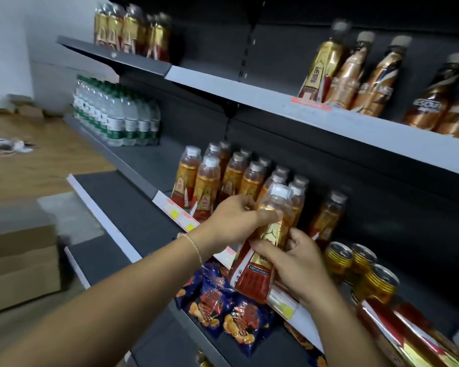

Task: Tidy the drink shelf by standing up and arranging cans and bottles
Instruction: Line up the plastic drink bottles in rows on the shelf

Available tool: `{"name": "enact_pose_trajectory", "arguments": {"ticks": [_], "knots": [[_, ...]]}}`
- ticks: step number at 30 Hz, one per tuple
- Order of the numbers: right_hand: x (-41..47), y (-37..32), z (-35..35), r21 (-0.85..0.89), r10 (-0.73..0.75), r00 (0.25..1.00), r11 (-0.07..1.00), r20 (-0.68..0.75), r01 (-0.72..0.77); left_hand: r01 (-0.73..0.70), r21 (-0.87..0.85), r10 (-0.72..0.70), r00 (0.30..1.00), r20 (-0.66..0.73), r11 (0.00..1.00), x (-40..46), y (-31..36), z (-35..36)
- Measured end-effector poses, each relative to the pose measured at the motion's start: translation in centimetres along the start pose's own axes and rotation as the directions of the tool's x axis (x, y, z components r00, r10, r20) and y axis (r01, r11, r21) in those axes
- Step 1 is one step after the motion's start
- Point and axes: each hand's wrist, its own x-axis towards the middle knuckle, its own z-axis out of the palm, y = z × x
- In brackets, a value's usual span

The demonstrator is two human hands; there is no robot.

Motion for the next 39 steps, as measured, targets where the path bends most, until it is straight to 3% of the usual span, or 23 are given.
{"name": "enact_pose_trajectory", "arguments": {"ticks": [15,19,24,35,39], "knots": [[13.7,3.5,6.2,-0.268,-0.071,0.969,0.964,-0.238,0.005,0.061,0.011,-0.062,0.995,0.081,0.998,10.7,-3.4,-4.5],[15.9,4.4,7.2,-0.271,-0.052,0.953,0.962,-0.298,-0.032,0.063,0.052,-0.066,0.996,0.054,0.997,12.3,-3.8,-5.8],[18.0,5.4,8.7,-0.32,-0.083,0.92,0.946,-0.384,-0.048,0.077,0.105,-0.089,0.989,0.117,0.992,13.7,-5.7,-7.6],[20.0,6.6,11.4,-0.4,-0.098,0.854,0.907,-0.511,-0.136,-0.189,0.326,0.083,0.946,0.313,0.926,16.7,-9.1,-12.6],[20.0,7.1,12.5,-0.402,-0.121,0.817,0.904,-0.564,-0.144,-0.296,0.533,0.138,0.939,0.315,0.793,16.6,-10.7,-13.8]]}}
